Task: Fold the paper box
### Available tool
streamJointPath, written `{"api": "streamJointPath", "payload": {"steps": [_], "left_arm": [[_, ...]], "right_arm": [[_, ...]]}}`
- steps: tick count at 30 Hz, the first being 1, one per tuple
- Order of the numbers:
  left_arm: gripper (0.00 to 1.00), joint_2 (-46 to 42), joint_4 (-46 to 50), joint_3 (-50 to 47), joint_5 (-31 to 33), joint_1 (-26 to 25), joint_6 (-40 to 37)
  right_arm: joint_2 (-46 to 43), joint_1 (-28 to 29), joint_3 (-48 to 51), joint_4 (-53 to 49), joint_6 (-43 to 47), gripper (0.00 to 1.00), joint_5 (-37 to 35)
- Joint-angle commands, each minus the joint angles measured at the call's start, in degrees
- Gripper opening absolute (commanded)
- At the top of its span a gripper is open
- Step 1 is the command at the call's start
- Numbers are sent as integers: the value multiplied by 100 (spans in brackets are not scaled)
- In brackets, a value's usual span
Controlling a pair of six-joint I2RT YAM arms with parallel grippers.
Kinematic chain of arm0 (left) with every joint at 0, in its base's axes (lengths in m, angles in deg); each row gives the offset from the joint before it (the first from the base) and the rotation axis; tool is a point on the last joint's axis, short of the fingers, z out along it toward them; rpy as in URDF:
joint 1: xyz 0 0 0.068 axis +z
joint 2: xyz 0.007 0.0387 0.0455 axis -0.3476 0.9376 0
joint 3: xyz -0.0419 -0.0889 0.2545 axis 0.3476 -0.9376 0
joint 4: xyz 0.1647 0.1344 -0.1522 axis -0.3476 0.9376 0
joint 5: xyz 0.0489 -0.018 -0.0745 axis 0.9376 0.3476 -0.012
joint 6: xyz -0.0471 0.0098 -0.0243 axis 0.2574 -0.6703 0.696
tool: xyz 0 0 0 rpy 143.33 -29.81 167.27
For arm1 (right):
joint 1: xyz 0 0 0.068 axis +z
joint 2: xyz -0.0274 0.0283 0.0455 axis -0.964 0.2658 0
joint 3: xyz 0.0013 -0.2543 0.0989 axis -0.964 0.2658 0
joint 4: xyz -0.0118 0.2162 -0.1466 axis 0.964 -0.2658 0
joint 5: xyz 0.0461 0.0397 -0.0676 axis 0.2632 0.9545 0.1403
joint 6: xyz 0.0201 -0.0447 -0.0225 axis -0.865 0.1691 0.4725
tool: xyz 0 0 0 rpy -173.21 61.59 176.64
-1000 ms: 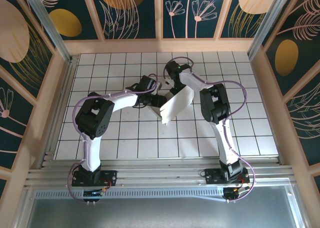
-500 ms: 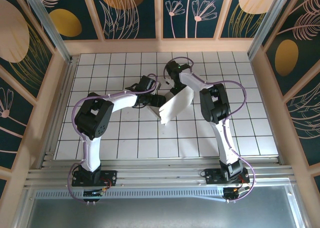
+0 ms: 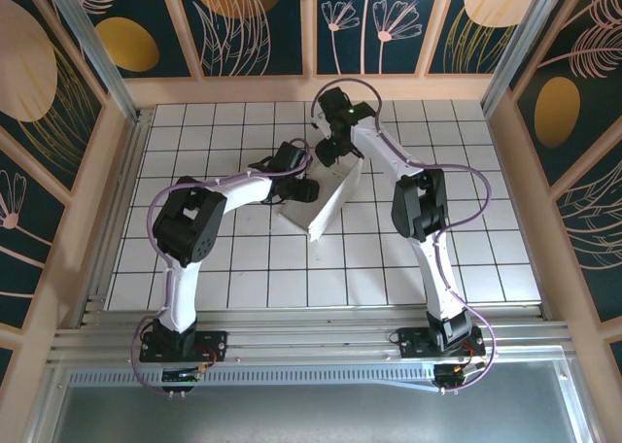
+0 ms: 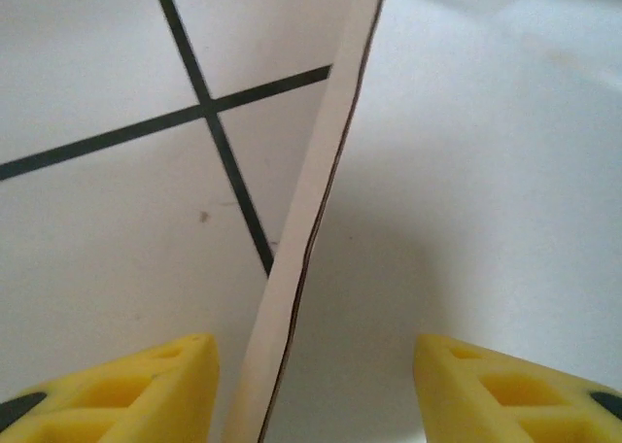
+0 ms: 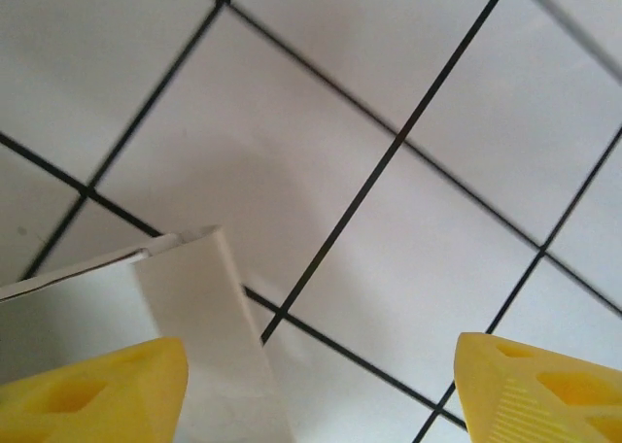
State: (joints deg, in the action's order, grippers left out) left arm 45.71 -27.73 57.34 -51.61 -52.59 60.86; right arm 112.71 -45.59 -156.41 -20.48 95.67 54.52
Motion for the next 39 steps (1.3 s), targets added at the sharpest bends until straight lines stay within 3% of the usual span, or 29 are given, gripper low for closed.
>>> {"api": "streamJointPath", "payload": {"steps": [1,8,11,12,15,20,24,28,32,36,39], "left_arm": [[51,265,432,308,575,-9,-123],[34,330,428,366,1117,125,403],[24,238,465,284,1714,213,1032],[24,217,551,276,1969,257,1453],[27,171,553,193,1906,390,2282],[36,147,140,-38,1074,421,2905],[39,148,-106,-38,600,421,2860],[39,107,47,65,744,421,2557],[40,99,214,96,875,421,2471],[41,-13,232,17,1001,421,2480],[42,-185,251,-17,994,422,2480]], "right_arm": [[-388,27,-492,20,-576,75,66],[-924,-32,-345,529,-1328,81,47],[-1108,-62,-302,682,-1626,83,288],[-1175,-66,-291,742,-1759,83,362],[-1418,-65,-162,991,-2077,86,586],[-1726,-128,183,1375,-2447,90,837],[-1559,-295,164,1418,-2373,99,1490],[-713,-57,-967,647,-1663,99,165],[-74,-210,-2346,297,-2265,99,726],[-501,-602,-1781,1052,-3172,99,1083],[-894,-812,-1312,881,-3810,99,922]]}}
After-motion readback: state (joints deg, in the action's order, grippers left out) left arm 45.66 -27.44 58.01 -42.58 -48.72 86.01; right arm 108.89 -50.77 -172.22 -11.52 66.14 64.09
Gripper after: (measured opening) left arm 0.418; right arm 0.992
